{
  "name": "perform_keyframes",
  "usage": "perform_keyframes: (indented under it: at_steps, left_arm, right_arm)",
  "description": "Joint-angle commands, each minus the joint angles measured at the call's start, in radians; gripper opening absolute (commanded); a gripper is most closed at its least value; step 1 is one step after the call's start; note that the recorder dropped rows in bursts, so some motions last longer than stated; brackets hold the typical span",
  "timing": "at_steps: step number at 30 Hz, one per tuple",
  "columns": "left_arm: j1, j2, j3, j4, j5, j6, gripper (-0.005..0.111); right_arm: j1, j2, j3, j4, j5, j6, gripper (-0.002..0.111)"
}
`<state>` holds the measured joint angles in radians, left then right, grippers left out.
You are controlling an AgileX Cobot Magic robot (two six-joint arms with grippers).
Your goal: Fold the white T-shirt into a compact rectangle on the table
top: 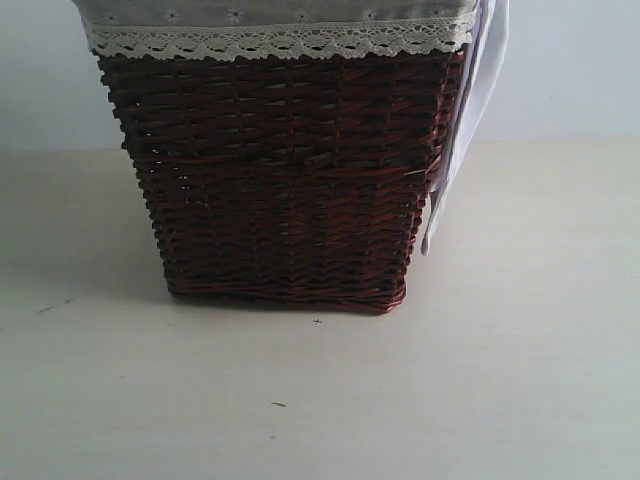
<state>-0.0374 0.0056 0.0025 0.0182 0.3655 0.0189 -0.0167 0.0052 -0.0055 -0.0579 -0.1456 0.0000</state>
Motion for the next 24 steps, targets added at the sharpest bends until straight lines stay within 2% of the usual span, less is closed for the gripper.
perform_keyframes:
  at_steps: [1, 5, 8, 11, 14, 19, 21, 24]
  left_arm:
    - [-0.005, -0.006, -0.003, 0.004, -0.006, 0.005, 0.000]
    - [-0.005, -0.006, -0.003, 0.004, -0.006, 0.005, 0.000]
    - [-0.005, -0.006, -0.003, 0.004, -0.006, 0.005, 0.000]
    - [-0.005, -0.006, -0.003, 0.004, -0.006, 0.005, 0.000]
    - [-0.005, -0.006, -0.003, 0.004, -0.006, 0.005, 0.000]
    - [-0.005, -0.006, -0.003, 0.004, -0.006, 0.005, 0.000]
    - [-0.005, -0.006, -0.003, 0.004, -0.006, 0.005, 0.000]
    - [-0.005, -0.006, -0.003, 0.004, -0.006, 0.005, 0.000]
  right_arm:
    - [-0.007, -0.005, 0.006, 0.000, -0.235, 0.128, 0.000]
    - [-0.007, -0.005, 0.006, -0.005, -0.344, 0.459, 0.000]
    - [-0.007, -0.005, -0.030, -0.031, -0.349, 0.482, 0.000]
    - [-0.007, 0.054, -0.139, -0.128, -0.241, 0.568, 0.001]
    - [-0.007, 0.185, -0.267, -0.372, -0.178, 0.768, 0.013]
    - [-0.007, 0.453, -0.444, -0.987, -0.229, 1.301, 0.052]
    - [-0.007, 0.561, -0.508, -1.181, -0.274, 1.425, 0.055]
    - [-0.007, 0.730, -0.602, -1.391, -0.341, 1.495, 0.055]
